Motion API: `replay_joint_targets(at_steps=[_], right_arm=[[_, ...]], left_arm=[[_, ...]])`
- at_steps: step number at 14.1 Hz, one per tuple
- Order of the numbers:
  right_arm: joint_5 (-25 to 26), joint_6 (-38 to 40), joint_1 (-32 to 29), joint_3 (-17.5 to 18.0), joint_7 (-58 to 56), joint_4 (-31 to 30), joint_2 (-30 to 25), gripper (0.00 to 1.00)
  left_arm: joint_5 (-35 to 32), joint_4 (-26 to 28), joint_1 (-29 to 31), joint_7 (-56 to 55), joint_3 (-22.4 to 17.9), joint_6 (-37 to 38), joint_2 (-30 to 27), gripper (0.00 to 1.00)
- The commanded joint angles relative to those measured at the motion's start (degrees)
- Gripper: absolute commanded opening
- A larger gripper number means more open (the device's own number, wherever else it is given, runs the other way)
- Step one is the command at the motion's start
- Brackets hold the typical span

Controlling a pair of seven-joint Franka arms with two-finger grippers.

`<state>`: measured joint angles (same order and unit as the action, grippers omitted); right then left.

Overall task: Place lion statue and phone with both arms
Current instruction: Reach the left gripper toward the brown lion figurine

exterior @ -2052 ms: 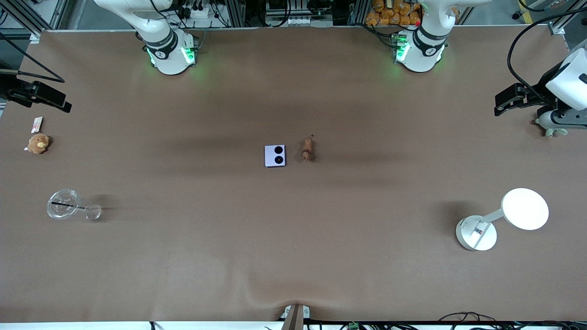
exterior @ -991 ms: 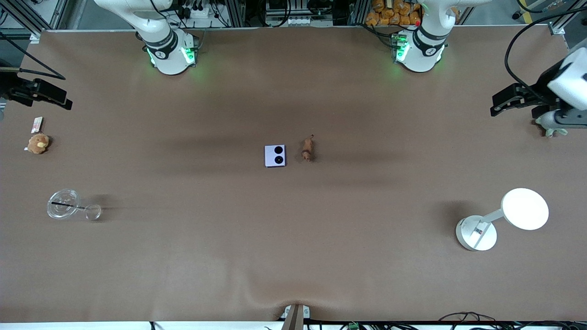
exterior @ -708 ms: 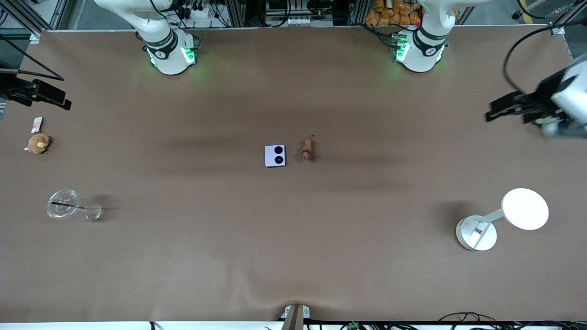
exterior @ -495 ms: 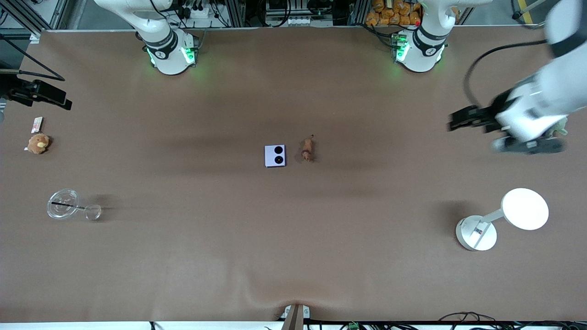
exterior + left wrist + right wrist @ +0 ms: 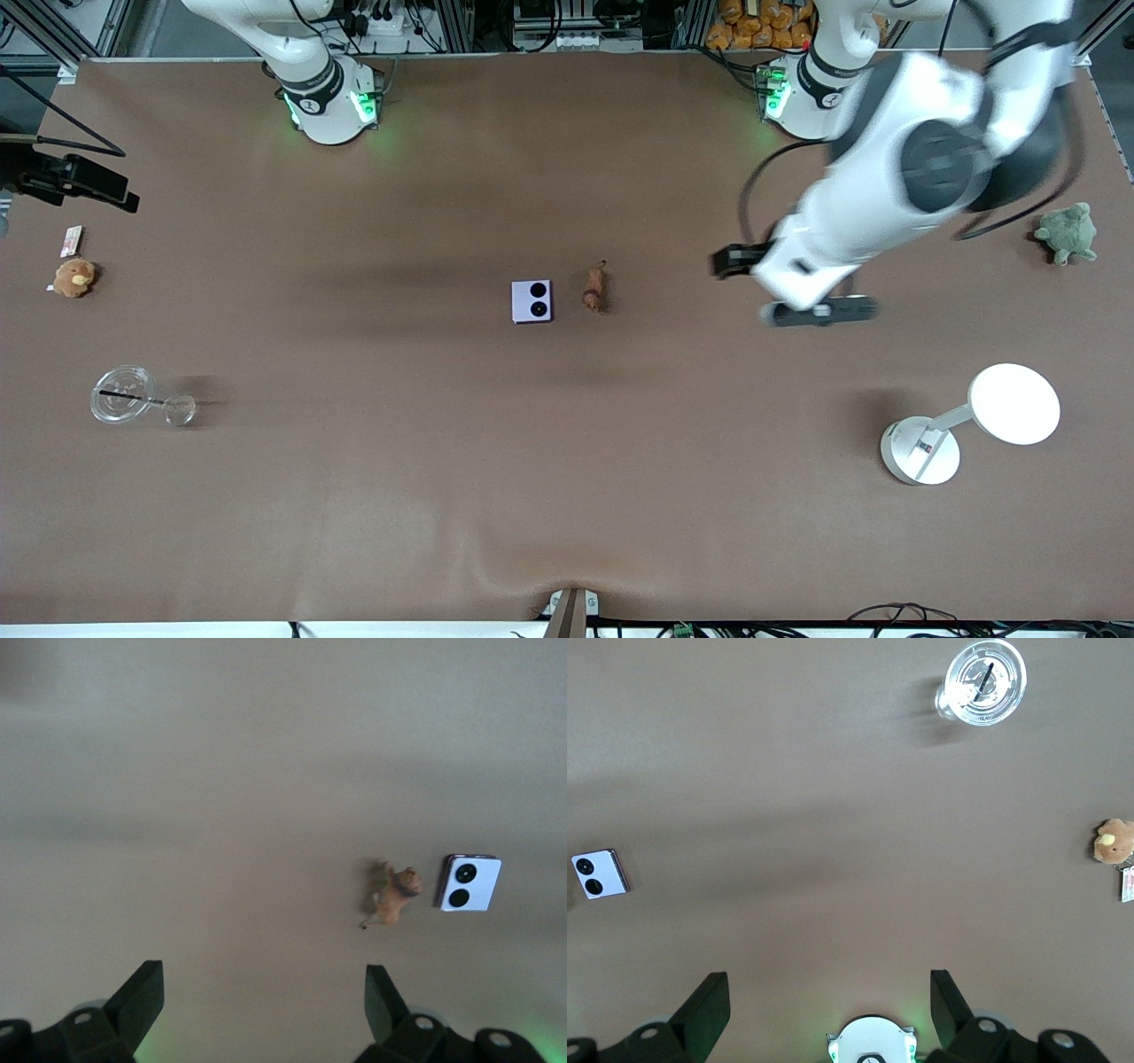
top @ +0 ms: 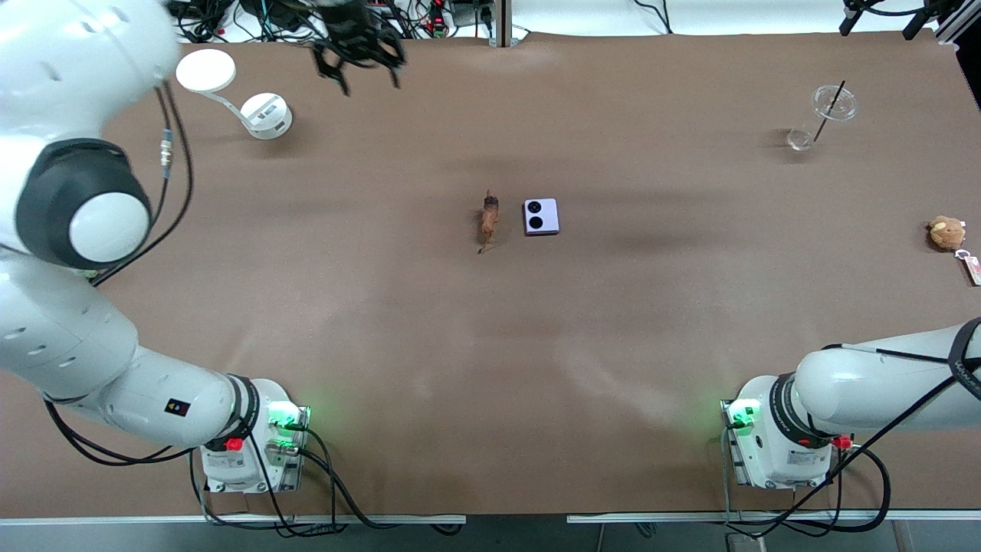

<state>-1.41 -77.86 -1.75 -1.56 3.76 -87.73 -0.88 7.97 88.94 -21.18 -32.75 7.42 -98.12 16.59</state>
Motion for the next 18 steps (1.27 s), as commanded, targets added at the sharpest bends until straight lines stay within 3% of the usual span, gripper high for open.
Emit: replay_joint_targets(at_steps=[1, 6, 11, 18], right_arm=[[0.3, 0.2, -0.4, 0.2, -0.9, -0.6, -0.8, 1.0], [0.3, 0.2, -0.4, 0.2, -0.9, 0.0, -0.1, 1.0], [0.3, 0.3, -0.3, 0.2, -0.8, 0.0, 0.0, 1.0], [0.4, 0.9, -0.4, 0.2, -0.9, 0.0, 0.1, 1.0]], left_arm=[[-1.6, -2.6, -5.3, -6.2, -0.5, -2.2, 5.1, 1.0], [-2.9, -4.6, -11.6, -11.8, -0.8, -6.0, 12.2, 1.0], [-10.0, -4.6, -17.1, -21.0, -0.9, -10.9, 17.2, 1.0], [-13.6, -4.6, -19.7, -27.0, -1.3, -17.2, 22.2, 1.0]])
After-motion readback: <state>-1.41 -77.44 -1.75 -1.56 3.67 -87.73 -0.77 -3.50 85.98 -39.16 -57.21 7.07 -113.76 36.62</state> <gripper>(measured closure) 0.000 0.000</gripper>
